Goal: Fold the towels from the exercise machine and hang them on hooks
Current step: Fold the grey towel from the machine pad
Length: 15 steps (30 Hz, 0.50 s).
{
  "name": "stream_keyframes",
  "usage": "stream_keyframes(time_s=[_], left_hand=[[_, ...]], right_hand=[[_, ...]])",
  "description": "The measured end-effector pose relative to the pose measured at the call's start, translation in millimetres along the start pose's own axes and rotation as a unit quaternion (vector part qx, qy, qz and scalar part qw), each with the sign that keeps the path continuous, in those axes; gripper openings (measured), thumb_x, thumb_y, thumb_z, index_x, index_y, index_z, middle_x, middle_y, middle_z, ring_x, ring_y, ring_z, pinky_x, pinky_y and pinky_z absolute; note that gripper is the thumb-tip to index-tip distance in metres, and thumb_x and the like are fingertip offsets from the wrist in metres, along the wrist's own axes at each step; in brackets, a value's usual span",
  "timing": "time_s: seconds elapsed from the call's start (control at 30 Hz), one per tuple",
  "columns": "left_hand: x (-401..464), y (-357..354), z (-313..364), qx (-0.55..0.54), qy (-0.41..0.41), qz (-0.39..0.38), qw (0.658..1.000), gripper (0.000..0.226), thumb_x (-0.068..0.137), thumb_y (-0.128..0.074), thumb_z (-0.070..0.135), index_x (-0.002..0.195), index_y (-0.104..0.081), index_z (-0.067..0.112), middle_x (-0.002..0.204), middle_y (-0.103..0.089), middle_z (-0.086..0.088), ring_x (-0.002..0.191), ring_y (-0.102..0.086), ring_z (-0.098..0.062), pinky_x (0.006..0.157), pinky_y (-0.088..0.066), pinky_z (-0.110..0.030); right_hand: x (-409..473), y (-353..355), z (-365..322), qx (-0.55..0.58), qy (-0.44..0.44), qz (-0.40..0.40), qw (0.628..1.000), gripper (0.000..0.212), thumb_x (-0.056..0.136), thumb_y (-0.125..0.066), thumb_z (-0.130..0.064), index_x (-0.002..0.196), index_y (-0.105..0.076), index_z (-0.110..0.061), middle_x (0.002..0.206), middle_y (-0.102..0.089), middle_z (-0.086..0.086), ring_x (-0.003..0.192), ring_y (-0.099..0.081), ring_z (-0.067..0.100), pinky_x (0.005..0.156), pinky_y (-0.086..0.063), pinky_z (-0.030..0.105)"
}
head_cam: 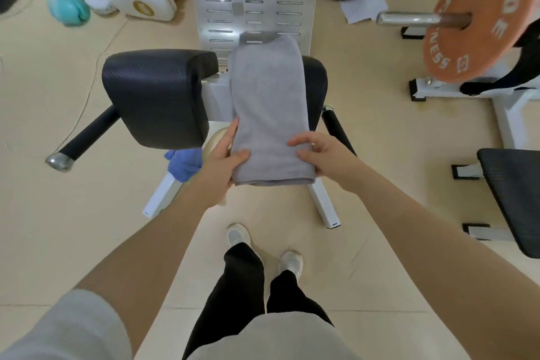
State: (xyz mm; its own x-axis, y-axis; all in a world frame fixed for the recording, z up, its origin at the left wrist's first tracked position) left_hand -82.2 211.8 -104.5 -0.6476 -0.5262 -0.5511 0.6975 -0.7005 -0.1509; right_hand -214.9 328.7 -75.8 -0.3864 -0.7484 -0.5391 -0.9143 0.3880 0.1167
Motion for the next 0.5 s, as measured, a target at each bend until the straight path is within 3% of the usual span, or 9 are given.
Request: stream_keyframes(time_s=[0.1,0.17,0.23,0.3,0.37,0.43,0.5], left_hand=[[-11.2,-4.0,21.0,-0.006,-0.008,-0.032,0.999,0.067,0.093,-0.047,0.001,0.14,-0.029,0.046,0.12,-0.058,0.022,0.11,-0.058,-0.011,0.091,-0.048,-0.027],[-12.7,-3.6,33.3,0.01,0.017,-0.045,0.999,0.056,0.092,-0.043,-0.002,0.131,-0.048,0.038,0.124,-0.059,0.011,0.107,-0.058,-0.012,0.087,-0.049,-0.024],[-8.6,-4.5,41.1,0.045,0.075,-0.054,0.995,0.033,0.091,-0.046,0.007,0.108,-0.07,0.024,0.129,-0.058,-0.002,0.109,-0.058,-0.016,0.084,-0.053,-0.024],[-3.6,-3.7,51.2,0.038,0.137,-0.037,0.989,0.025,0.09,-0.053,0.024,0.09,-0.076,0.016,0.119,-0.063,-0.007,0.102,-0.062,-0.021,0.08,-0.056,-0.031],[5.9,-7.1,71.4,0.027,0.149,-0.058,0.987,0.042,0.093,-0.042,0.044,0.102,-0.07,0.013,0.105,-0.068,-0.004,0.093,-0.064,-0.02,0.07,-0.057,-0.028],[17.4,-14.0,92.7,-0.013,0.157,-0.112,0.981,0.062,0.092,-0.029,0.06,0.113,-0.061,0.012,0.099,-0.07,-0.007,0.084,-0.069,-0.02,0.068,-0.058,-0.029],[31.5,-13.4,107.8,-0.037,0.182,-0.147,0.972,0.078,0.086,-0.017,0.072,0.107,-0.06,0.01,0.078,-0.069,-0.01,0.062,-0.067,-0.021,0.064,-0.059,-0.031]], right_hand=[[-12.9,4.9,-12.6,0.039,-0.054,-0.056,0.996,0.025,0.09,-0.044,-0.008,0.106,-0.063,-0.012,0.1,-0.057,0.009,0.078,-0.058,0.022,0.058,-0.056,0.022],[-16.6,7.7,-29.3,0.042,-0.044,-0.084,0.995,0.035,0.085,-0.04,-0.001,0.108,-0.063,-0.013,0.102,-0.06,0.008,0.085,-0.06,0.02,0.062,-0.055,0.021],[-14.1,14.4,-49.1,-0.064,0.001,-0.069,0.996,0.041,0.086,-0.037,0.008,0.113,-0.06,-0.01,0.099,-0.06,0.003,0.083,-0.058,0.012,0.065,-0.051,0.012],[-4.8,25.3,-70.4,-0.259,0.067,-0.016,0.963,0.034,0.086,-0.047,0.003,0.113,-0.061,-0.01,0.095,-0.058,-0.002,0.081,-0.052,0.013,0.061,-0.039,0.008],[6.5,36.6,-92.3,-0.353,0.123,0.047,0.926,0.023,0.083,-0.062,-0.01,0.106,-0.066,-0.014,0.1,-0.058,0.002,0.089,-0.049,0.019,0.068,-0.036,0.016],[19.7,46.1,-109.5,-0.307,0.161,0.075,0.935,0.02,0.082,-0.067,-0.025,0.101,-0.069,-0.018,0.113,-0.054,0.001,0.102,-0.048,0.02,0.082,-0.041,0.025],[32.3,52.6,-123.6,-0.211,0.157,0.075,0.962,0.021,0.087,-0.062,-0.028,0.106,-0.066,-0.02,0.116,-0.054,-0.001,0.105,-0.049,0.015,0.088,-0.043,0.028]])
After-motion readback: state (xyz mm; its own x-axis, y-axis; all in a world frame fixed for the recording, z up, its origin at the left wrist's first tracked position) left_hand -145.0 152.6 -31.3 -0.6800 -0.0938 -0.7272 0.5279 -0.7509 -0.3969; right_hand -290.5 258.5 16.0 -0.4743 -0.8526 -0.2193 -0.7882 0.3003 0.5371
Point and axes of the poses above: each hand's wrist, its own x-axis towards the middle knuckle, its own y-axis out of the back of the hand, z = x × y, the point moved 10 cm from there along x, towards the middle knuckle
